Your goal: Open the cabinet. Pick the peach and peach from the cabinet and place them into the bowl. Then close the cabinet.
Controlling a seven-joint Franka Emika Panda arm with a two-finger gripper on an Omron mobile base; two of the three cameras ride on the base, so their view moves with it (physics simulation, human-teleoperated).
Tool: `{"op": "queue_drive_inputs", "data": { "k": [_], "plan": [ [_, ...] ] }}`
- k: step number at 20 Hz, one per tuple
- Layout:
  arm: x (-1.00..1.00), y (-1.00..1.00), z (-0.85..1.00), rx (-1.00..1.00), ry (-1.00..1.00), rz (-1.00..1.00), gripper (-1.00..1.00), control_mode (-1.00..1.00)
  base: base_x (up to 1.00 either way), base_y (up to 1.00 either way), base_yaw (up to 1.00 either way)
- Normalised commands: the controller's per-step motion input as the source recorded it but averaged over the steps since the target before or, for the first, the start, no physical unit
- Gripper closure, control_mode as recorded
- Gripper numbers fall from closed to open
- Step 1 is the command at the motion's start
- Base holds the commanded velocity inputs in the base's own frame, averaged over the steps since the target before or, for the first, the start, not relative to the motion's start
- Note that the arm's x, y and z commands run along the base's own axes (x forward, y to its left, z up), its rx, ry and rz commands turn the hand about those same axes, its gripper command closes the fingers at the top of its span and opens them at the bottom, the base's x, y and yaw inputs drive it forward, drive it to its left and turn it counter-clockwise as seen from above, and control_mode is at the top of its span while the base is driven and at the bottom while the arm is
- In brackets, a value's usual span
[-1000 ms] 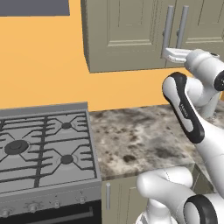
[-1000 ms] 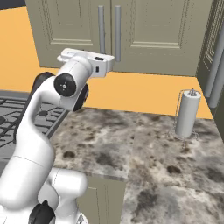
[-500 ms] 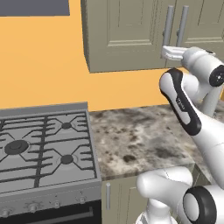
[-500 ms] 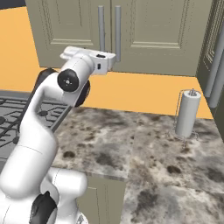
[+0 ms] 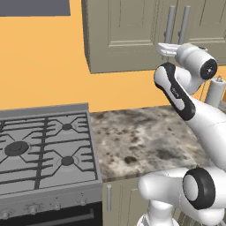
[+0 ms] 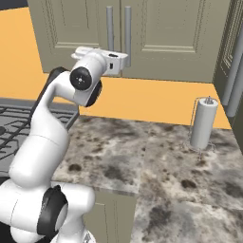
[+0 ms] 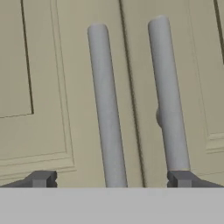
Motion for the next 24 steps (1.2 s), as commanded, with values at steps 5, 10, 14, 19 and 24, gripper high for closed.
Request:
{"op": "queue_drive_inputs", "data": {
  "k": [5,10,14,19,24],
  "plan": [
    [0.64,0.00,0.00,0.00,0.11,0.00,-1.00,-1.00,0.00,0.00,0.00],
    [0.65,0.00,-0.08,-0.01,0.08,0.00,-1.00,-1.00,0.00,0.00,0.00],
    [0.69,-0.02,-0.21,0.00,0.01,0.00,-1.00,-1.00,0.00,0.00,0.00],
    [0.70,-0.03,-0.31,0.00,0.00,0.00,1.00,-1.00,0.00,0.00,0.00],
    [0.18,0.00,-0.07,0.00,0.00,0.00,1.00,-1.00,0.00,0.00,0.00]
  ]
}}
